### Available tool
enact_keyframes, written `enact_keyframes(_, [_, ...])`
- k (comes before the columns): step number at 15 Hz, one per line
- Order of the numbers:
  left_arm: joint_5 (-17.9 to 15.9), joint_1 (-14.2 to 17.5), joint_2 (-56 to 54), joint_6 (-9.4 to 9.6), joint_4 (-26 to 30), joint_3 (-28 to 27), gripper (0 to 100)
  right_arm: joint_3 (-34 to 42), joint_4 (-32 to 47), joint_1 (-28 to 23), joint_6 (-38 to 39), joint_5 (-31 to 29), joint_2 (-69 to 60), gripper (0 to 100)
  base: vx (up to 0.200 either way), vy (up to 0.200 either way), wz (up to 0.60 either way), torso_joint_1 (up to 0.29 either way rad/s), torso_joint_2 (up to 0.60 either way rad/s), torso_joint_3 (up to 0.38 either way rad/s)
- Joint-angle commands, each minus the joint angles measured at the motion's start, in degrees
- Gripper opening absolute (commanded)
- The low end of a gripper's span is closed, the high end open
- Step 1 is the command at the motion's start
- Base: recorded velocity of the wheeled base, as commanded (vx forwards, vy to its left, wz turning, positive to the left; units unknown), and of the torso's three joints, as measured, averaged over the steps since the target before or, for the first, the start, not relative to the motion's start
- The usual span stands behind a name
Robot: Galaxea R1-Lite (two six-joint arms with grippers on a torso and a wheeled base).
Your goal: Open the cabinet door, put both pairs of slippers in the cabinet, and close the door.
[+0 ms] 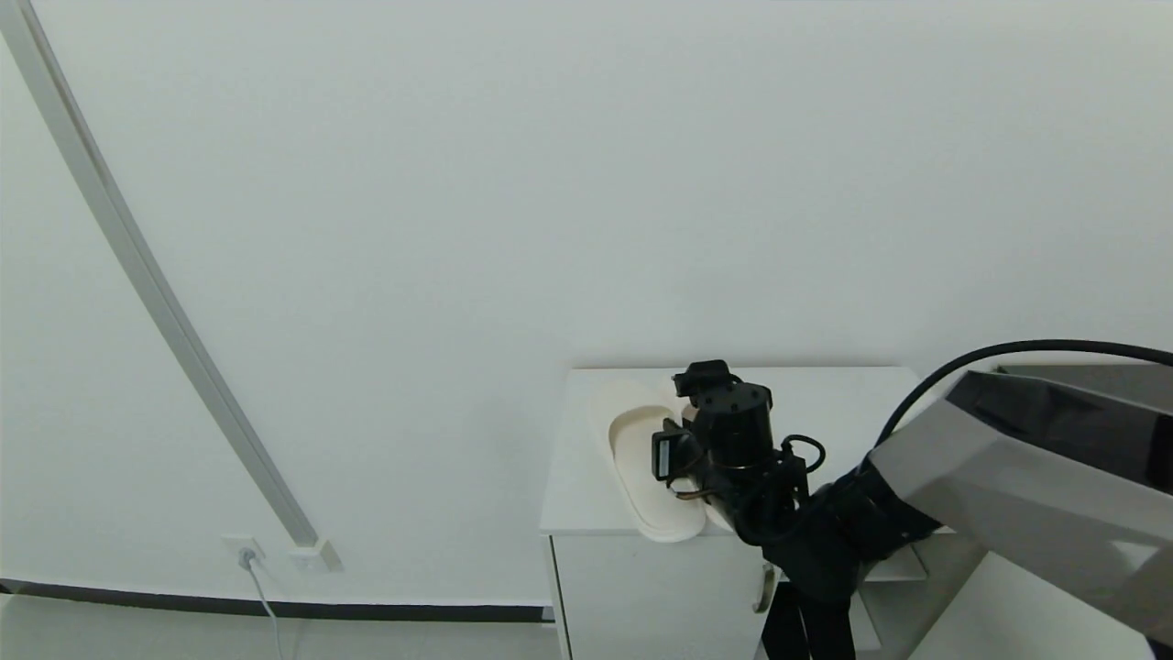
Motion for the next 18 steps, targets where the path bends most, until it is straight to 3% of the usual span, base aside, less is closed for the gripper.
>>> enact_keyframes(1, [-0.05, 0.02, 0.07, -0.02, -0.01, 0.00, 0, 10.41, -2.88, 0.17, -0.19, 4.27, -10.35, 0, 0.000, 0.000, 0.00, 0.000, 0.00, 0.000])
enact_keyframes(6, [-0.05, 0.02, 0.07, 0.07, -0.01, 0.00, 0, 26.75, -4.03, 0.34, -0.72, 13.06, -23.89, 0, 0.000, 0.000, 0.00, 0.000, 0.00, 0.000])
enact_keyframes(14, [-0.05, 0.02, 0.07, -0.11, -0.01, 0.00, 0, 28.78, -4.20, 2.01, -1.95, 12.71, -23.18, 0, 0.000, 0.000, 0.00, 0.000, 0.00, 0.000])
enact_keyframes(18, [-0.14, 0.02, 0.07, -0.11, -0.01, 0.00, 0, 29.13, -4.29, 2.80, -2.03, 12.62, -23.01, 0, -0.200, 0.000, 0.00, 0.005, 0.01, 0.006])
